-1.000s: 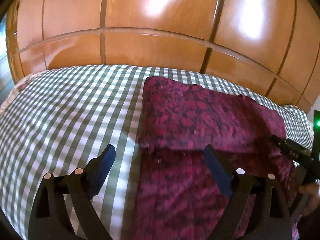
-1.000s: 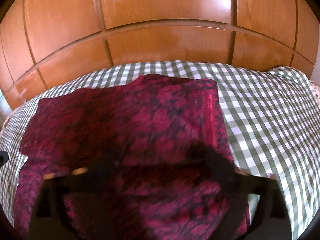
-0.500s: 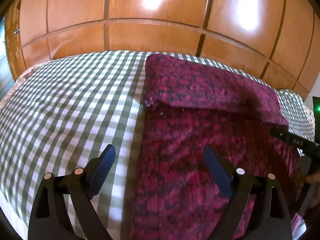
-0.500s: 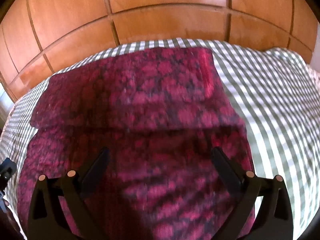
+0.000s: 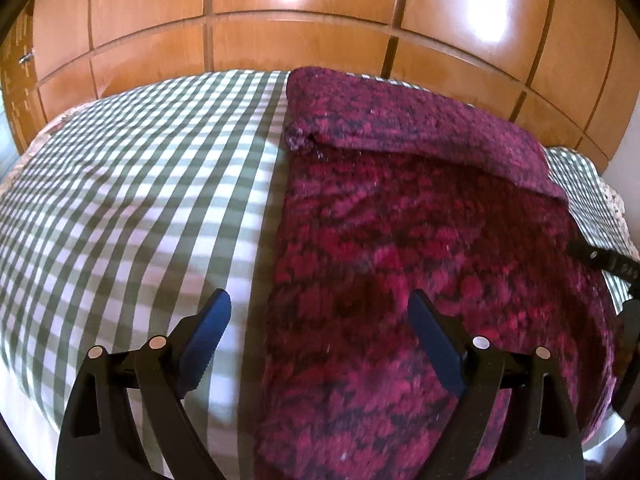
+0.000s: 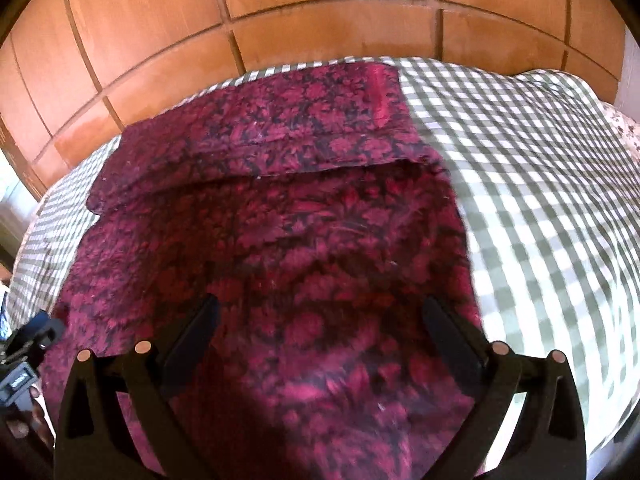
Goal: Fold small clothes
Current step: 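Grasp the sweater hem with the left tool while the right tool grasps too, fold toward collar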
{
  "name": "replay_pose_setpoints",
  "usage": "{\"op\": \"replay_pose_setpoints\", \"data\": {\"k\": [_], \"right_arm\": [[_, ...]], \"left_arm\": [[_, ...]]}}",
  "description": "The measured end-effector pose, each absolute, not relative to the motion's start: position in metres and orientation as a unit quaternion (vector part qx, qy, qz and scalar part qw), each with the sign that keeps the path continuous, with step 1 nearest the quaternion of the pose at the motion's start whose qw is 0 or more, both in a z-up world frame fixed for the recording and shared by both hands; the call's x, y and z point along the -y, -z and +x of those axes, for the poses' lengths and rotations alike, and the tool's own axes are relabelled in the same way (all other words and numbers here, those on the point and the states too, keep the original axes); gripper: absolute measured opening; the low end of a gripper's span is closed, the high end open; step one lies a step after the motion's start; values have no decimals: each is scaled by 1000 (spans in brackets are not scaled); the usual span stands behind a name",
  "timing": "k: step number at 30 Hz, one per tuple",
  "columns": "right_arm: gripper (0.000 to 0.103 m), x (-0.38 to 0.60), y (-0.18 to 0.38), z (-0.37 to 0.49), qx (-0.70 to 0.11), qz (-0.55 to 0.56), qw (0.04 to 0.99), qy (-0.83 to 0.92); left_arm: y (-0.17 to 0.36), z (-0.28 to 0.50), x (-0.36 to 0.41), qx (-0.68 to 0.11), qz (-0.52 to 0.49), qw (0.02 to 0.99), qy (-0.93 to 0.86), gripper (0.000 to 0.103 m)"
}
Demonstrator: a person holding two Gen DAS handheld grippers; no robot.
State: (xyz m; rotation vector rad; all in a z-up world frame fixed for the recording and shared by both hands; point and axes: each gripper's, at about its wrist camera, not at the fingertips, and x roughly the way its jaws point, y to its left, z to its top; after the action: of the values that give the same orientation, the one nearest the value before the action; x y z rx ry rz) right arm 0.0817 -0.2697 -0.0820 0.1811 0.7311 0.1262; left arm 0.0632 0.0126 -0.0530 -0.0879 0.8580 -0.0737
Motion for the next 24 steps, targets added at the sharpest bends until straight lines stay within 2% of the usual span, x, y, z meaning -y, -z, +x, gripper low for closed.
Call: {"op": "replay_pose_setpoints", "data": {"k": [11, 13, 16, 20, 21, 22, 23, 24], "right_arm": [[100, 315, 98, 15, -382, 126, 912, -82], [96, 318, 105, 1, -400, 130, 902, -99], [80, 317, 119, -18, -438, 131, 880, -127], [65, 312, 141, -41, -477, 131, 857, -148], [59, 312, 147, -42, -483, 142, 851, -151], [56, 312, 150, -42, -488, 149, 846, -155], [48, 311, 151, -42, -492, 151, 842, -160], [38, 309, 148, -42, -493, 150, 840, -170]], "left_arm": [[60, 8, -39, -454, -76, 880, 115, 89], [60, -5, -44, -465, -91, 869, 144, 82], [64, -24, -49, -488, -105, 847, 184, 77], [78, -38, -43, -526, -120, 810, 232, 76], [84, -39, -38, -537, -117, 801, 236, 73], [87, -40, -34, -545, -112, 796, 238, 61], [88, -39, -31, -550, -107, 793, 240, 51], [87, -39, -30, -549, -107, 791, 249, 31]]}}
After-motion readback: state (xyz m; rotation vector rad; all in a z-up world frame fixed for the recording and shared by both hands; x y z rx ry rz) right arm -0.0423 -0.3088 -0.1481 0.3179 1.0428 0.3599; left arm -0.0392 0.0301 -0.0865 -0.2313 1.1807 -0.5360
